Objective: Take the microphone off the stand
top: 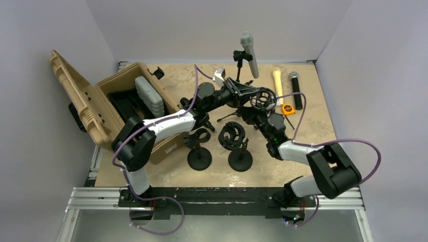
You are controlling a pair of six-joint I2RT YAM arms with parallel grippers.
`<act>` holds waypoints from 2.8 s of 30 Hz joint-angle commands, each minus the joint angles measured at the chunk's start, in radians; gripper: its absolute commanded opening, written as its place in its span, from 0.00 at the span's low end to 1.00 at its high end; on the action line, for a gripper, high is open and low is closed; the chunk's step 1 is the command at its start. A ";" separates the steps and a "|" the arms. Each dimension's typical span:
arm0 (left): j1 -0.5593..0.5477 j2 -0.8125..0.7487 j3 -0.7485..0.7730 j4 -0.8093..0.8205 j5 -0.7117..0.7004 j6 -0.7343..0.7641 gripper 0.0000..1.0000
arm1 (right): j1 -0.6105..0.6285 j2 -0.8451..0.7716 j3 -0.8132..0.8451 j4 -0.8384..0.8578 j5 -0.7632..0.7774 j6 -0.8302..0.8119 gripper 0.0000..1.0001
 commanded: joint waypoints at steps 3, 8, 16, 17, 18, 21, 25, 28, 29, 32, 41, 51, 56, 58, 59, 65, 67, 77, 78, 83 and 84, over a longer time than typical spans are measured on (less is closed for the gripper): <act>-0.024 0.003 0.029 0.030 0.044 -0.069 0.14 | 0.151 -0.098 0.104 -0.252 0.452 -0.083 0.00; -0.027 -0.013 0.025 0.022 0.046 -0.074 0.14 | 0.206 -0.091 0.172 -0.369 0.496 -0.050 0.00; -0.037 -0.012 -0.008 0.049 0.049 -0.102 0.14 | 0.207 -0.236 0.156 -0.420 0.354 -0.019 0.20; -0.037 -0.012 -0.009 0.046 0.053 -0.102 0.15 | 0.206 -0.252 0.153 -0.439 0.338 -0.013 0.30; -0.038 -0.012 -0.010 0.044 0.058 -0.101 0.18 | 0.206 -0.269 0.148 -0.459 0.324 -0.004 0.38; -0.038 -0.015 -0.018 0.036 0.068 -0.084 0.36 | 0.188 -0.336 0.123 -0.511 0.277 0.031 0.54; -0.038 -0.025 -0.026 0.007 0.083 -0.037 0.47 | 0.131 -0.430 0.079 -0.587 0.235 0.051 0.61; -0.038 -0.038 -0.031 -0.027 0.098 0.007 0.53 | 0.088 -0.481 0.052 -0.646 0.198 0.053 0.63; -0.038 -0.041 -0.028 -0.042 0.106 0.023 0.55 | 0.079 -0.494 0.044 -0.659 0.189 0.053 0.64; -0.038 -0.044 -0.031 -0.068 0.129 0.057 0.58 | 0.069 -0.513 0.020 -0.670 0.145 0.075 0.66; -0.014 -0.140 -0.052 -0.235 0.154 0.255 0.64 | 0.053 -0.571 -0.007 -0.796 0.205 0.162 0.67; 0.034 -0.215 0.044 -0.495 0.210 0.474 0.69 | -0.063 -0.542 0.010 -0.782 0.122 0.109 0.67; 0.037 -0.227 0.087 -0.572 0.212 0.571 0.79 | -0.177 -0.519 0.090 -0.795 0.100 0.010 0.67; 0.039 -0.233 0.120 -0.622 0.204 0.625 0.80 | -0.216 -0.497 0.130 -0.806 0.099 -0.027 0.67; 0.039 -0.235 0.142 -0.645 0.205 0.660 0.80 | -0.231 -0.488 0.150 -0.811 0.100 -0.044 0.67; 0.062 -0.250 0.282 -0.841 0.165 0.817 0.77 | -0.261 -0.465 0.269 -0.830 0.100 -0.114 0.67; 0.076 -0.226 0.324 -0.856 0.200 0.828 0.77 | -0.261 -0.461 0.275 -0.819 0.099 -0.122 0.67; 0.101 -0.100 0.431 -0.855 0.293 0.817 0.74 | -0.261 -0.456 0.248 -0.807 0.104 -0.137 0.66; 0.099 -0.090 0.436 -0.855 0.296 0.818 0.74 | -0.262 -0.453 0.248 -0.807 0.106 -0.138 0.67; 0.098 -0.073 0.414 -0.872 0.274 0.840 0.74 | -0.265 -0.434 0.253 -0.823 0.158 -0.123 0.66; 0.099 -0.072 0.408 -0.878 0.267 0.848 0.74 | -0.268 -0.428 0.258 -0.825 0.168 -0.120 0.67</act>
